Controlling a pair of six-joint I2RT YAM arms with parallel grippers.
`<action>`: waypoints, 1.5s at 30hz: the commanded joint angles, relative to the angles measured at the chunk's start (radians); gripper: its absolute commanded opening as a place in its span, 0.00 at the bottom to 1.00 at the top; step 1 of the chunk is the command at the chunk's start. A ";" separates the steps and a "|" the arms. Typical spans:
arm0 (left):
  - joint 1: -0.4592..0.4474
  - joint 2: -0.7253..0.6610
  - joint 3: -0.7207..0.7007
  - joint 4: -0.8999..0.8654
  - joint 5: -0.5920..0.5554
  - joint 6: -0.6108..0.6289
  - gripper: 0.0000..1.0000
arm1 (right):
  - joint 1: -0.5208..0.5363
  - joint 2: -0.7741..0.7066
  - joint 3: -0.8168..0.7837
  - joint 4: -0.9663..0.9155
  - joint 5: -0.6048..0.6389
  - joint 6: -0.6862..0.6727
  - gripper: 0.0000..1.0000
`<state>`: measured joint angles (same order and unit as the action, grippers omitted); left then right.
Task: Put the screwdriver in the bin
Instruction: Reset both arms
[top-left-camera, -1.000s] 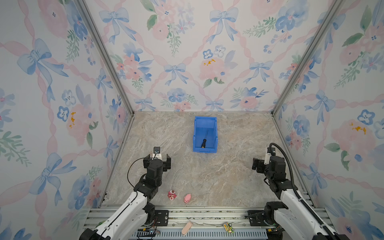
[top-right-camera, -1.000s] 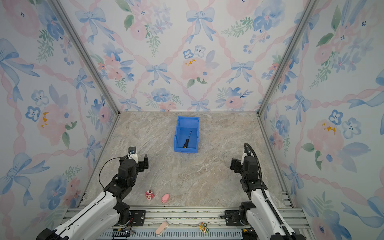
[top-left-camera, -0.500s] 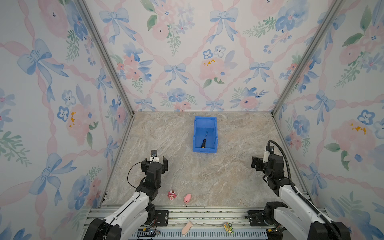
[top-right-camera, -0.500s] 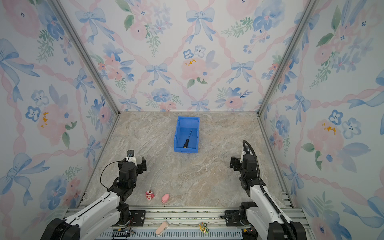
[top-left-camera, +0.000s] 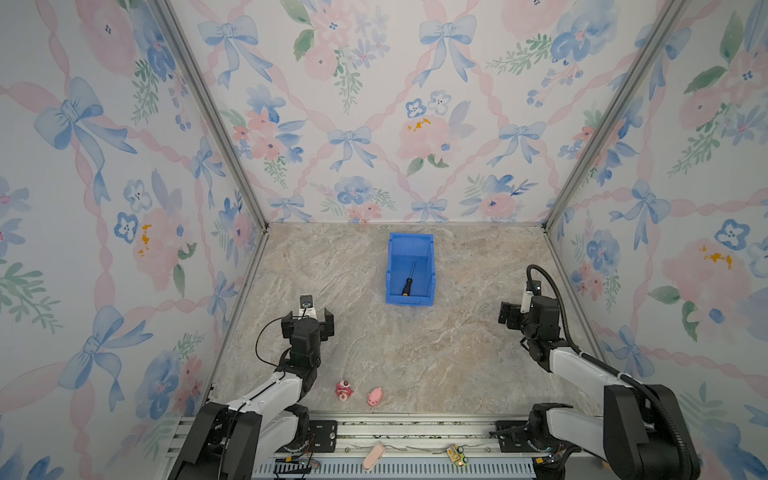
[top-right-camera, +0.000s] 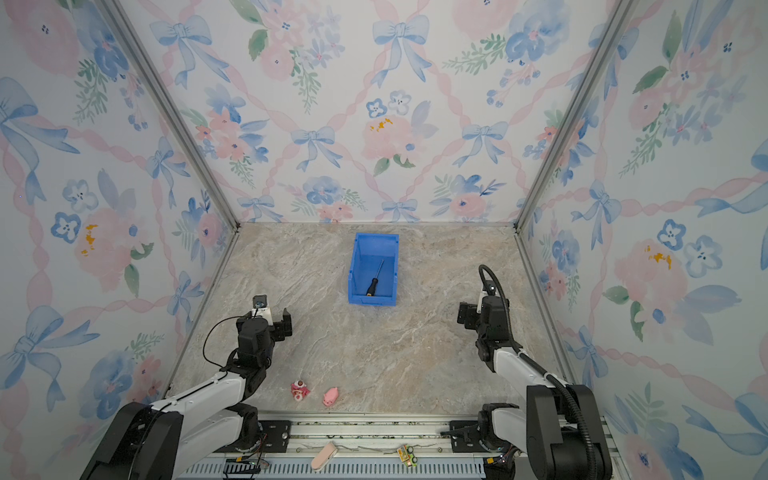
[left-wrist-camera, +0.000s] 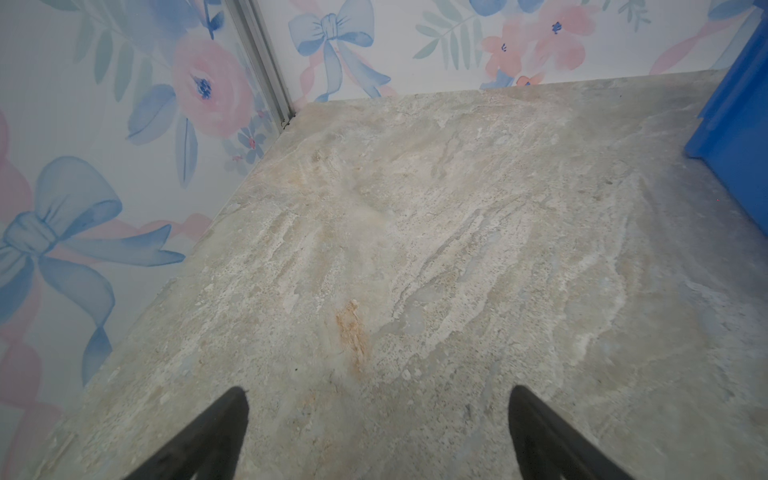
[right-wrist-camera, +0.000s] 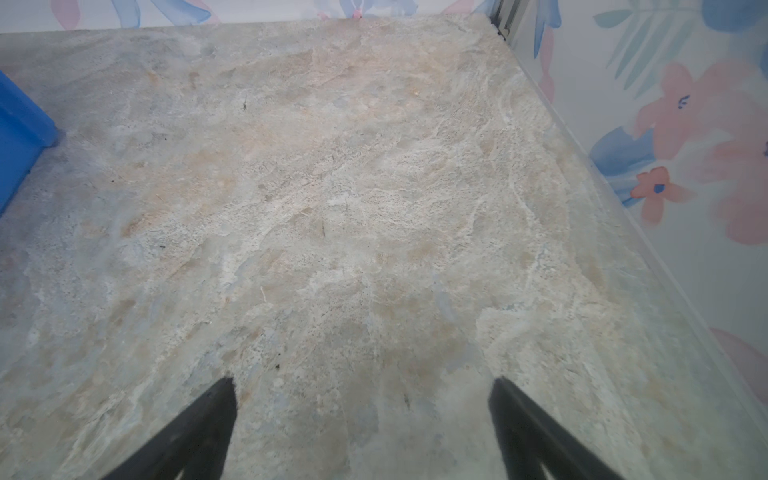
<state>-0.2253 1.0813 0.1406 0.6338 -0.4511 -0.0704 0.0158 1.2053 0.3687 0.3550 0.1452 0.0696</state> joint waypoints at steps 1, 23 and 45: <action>0.008 0.040 0.028 0.112 0.021 0.038 0.98 | -0.016 0.041 0.042 0.081 -0.011 0.013 0.97; 0.073 0.359 0.181 0.308 0.187 0.107 0.98 | -0.053 0.289 0.111 0.349 -0.221 -0.025 0.97; 0.168 0.476 0.099 0.564 0.244 0.031 0.98 | 0.039 0.338 0.044 0.510 -0.022 -0.072 0.97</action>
<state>-0.0582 1.5555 0.2478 1.1599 -0.2218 -0.0265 0.0498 1.5387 0.4221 0.8173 0.0990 0.0135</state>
